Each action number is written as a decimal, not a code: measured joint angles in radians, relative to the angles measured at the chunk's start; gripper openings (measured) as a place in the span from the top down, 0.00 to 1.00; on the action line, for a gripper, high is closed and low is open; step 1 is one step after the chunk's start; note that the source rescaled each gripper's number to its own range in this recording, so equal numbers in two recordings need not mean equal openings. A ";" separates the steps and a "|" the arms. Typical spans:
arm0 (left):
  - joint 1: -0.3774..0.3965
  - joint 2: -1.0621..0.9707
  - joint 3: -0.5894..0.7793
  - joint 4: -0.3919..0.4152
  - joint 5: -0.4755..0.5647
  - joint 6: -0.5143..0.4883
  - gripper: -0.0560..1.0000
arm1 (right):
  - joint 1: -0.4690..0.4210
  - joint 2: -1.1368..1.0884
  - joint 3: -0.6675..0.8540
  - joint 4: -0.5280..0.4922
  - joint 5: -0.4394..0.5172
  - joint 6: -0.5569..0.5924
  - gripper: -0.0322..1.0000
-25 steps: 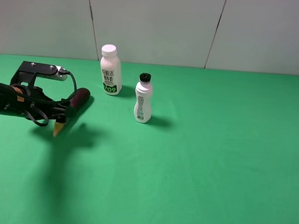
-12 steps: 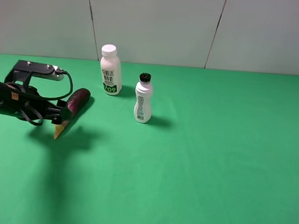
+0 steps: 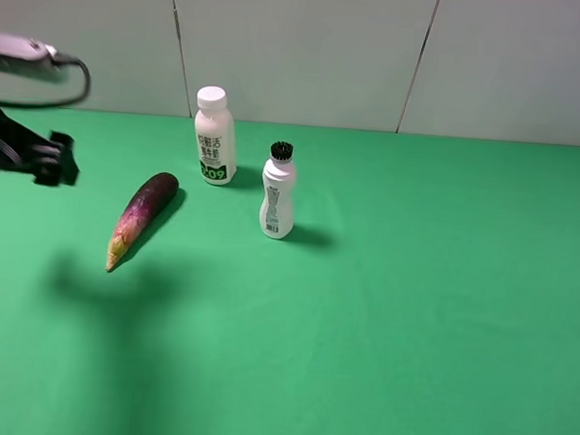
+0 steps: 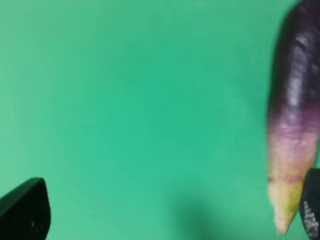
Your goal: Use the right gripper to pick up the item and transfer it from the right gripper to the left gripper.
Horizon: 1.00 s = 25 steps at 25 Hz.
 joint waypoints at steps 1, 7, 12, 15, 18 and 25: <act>0.000 -0.043 -0.016 0.000 0.042 0.004 0.00 | 0.000 0.000 0.000 0.000 0.000 0.000 0.00; 0.000 -0.296 -0.059 -0.034 0.290 0.085 0.00 | 0.000 0.000 0.000 0.000 0.000 0.000 0.00; 0.000 -0.497 -0.060 -0.132 0.464 0.193 0.00 | 0.000 0.000 0.000 0.000 0.000 0.000 0.00; 0.000 -0.611 -0.060 -0.163 0.548 0.215 0.00 | 0.000 0.000 0.000 0.000 0.000 0.000 0.00; 0.000 -0.726 -0.052 -0.171 0.616 0.233 0.00 | 0.000 0.000 0.000 0.000 0.000 0.000 0.00; 0.000 -0.998 0.053 -0.279 0.691 0.308 0.00 | 0.000 0.000 0.000 0.000 0.000 0.000 0.00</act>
